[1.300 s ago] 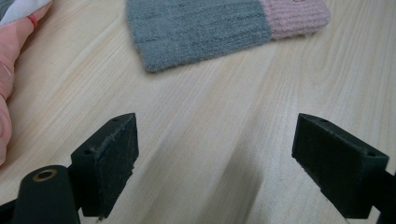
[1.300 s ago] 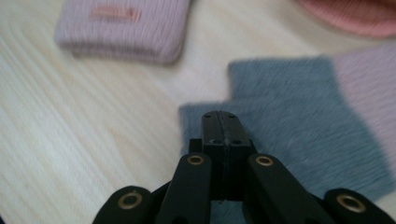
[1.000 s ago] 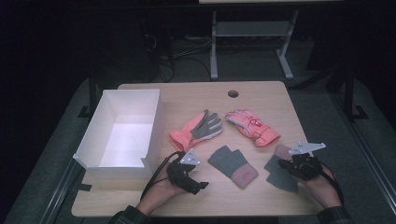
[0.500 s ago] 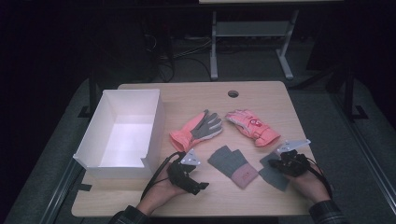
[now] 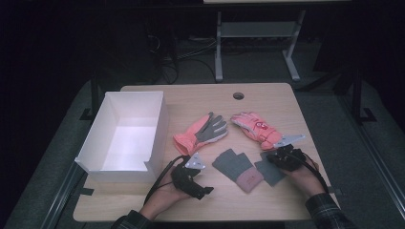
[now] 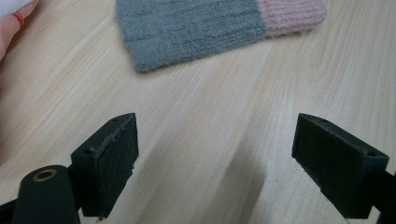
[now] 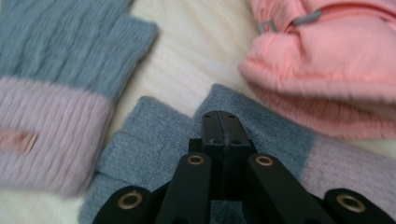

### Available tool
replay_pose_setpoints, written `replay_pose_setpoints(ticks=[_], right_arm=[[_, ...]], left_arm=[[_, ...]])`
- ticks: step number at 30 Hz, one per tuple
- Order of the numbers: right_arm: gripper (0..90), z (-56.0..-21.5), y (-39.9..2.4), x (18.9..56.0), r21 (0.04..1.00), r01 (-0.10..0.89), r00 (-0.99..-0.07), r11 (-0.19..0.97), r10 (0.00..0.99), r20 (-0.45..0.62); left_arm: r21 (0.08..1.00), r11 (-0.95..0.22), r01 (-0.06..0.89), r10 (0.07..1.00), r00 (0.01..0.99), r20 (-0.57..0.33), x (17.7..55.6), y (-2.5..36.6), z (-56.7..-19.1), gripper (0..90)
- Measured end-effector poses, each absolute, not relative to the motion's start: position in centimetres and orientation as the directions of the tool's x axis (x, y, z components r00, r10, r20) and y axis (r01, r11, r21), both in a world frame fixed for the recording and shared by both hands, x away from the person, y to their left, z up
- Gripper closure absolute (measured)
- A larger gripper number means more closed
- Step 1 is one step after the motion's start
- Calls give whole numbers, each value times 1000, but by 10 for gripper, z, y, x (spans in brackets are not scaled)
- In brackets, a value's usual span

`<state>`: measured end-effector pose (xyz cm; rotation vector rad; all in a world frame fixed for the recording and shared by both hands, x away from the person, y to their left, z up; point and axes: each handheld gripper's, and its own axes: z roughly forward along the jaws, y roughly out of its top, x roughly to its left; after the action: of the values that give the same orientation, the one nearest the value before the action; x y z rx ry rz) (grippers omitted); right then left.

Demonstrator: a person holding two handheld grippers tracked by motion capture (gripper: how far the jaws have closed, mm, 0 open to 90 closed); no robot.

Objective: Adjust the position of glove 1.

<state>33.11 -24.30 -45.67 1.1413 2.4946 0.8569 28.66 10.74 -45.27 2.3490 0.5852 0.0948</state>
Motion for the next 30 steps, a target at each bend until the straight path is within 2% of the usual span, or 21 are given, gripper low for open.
replay_pose_setpoints(ticks=[6, 12, 15, 22, 30], right_arm=[[900, -447, -251, 331, 654, 574, -648, 493, 762, -5], [900, -438, -301, 336, 689, 613, -523, 388, 852, -15], [900, -441, -313, 342, 688, 623, -497, 372, 867, -18], [900, -454, -313, 346, 638, 652, -509, 410, 860, -32], [900, -449, -318, 318, 607, 676, -504, 417, 863, -32]], left_arm=[[651, -655, 383, 434, 896, -91, 286, 109, -452, 141], [654, -652, 383, 434, 896, -92, 286, 108, -452, 141], [651, -653, 387, 435, 895, -95, 286, 106, -453, 141], [652, -653, 385, 433, 896, -95, 287, 108, -453, 141], [644, -667, 375, 425, 901, -85, 287, 109, -451, 141]])
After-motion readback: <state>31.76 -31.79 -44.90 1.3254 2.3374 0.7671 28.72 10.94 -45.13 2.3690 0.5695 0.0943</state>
